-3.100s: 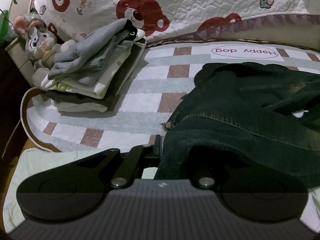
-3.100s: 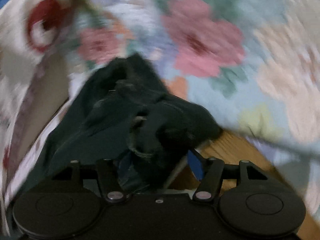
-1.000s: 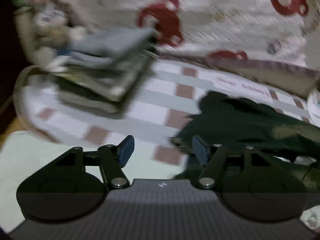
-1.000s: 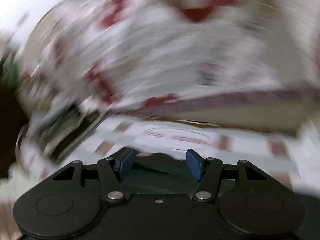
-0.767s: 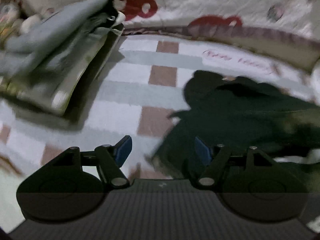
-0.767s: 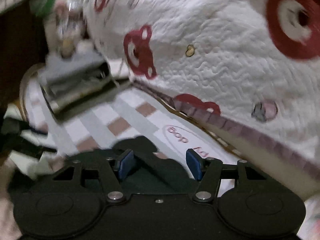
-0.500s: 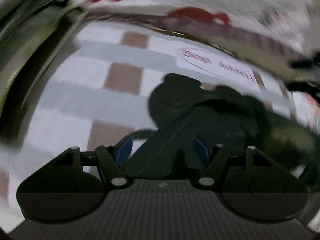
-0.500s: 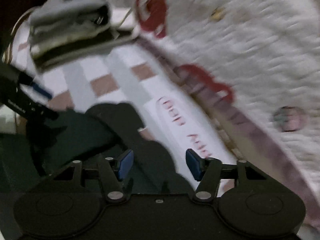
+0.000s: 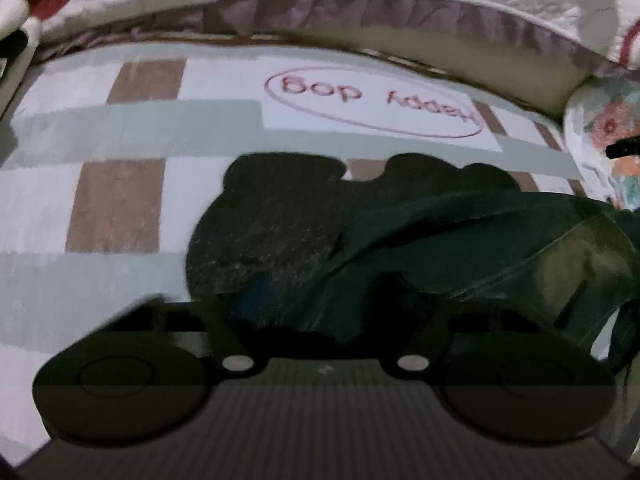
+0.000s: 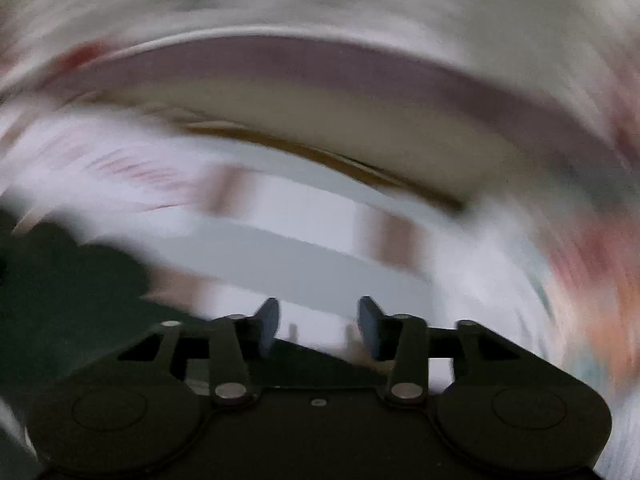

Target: Fold clothes

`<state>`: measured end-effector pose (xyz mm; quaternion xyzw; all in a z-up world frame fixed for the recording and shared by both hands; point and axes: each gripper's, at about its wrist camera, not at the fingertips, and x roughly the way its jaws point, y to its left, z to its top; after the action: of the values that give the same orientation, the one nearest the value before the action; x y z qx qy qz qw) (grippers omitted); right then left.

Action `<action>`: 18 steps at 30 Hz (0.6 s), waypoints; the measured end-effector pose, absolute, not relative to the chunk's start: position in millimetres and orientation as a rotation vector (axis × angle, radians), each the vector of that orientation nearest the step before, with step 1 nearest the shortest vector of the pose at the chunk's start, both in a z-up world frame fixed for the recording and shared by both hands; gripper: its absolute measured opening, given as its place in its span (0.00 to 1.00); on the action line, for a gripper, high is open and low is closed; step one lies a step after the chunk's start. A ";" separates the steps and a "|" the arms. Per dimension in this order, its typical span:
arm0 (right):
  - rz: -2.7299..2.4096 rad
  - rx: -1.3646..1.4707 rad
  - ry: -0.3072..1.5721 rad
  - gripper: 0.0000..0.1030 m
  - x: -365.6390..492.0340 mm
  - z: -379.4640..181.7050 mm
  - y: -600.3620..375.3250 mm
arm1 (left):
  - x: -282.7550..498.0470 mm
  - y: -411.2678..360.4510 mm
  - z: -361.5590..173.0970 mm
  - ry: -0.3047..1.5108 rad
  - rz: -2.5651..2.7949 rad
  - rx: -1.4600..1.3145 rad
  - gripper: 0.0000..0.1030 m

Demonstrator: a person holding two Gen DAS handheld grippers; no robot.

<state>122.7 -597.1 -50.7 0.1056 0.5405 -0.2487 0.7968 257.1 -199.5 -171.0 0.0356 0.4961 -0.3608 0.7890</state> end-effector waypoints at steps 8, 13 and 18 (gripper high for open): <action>-0.988 0.906 0.973 0.53 -50.8 -88.0 -711.3 | 249.5 -195.0 -160.2 0.969 -0.805 0.064 0.04; -1.144 0.675 1.064 0.55 -76.5 -95.8 -733.0 | 246.7 -190.5 -167.6 1.024 -0.776 0.034 0.03; -1.170 0.585 1.138 0.57 -89.3 -95.8 -756.3 | 236.9 -168.9 -170.7 1.053 -0.823 -0.086 0.04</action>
<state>-89.3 -756.3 -95.8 0.2571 0.5005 -0.5145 0.6470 236.9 -168.9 -170.7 -0.0400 0.4882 -0.3813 0.7840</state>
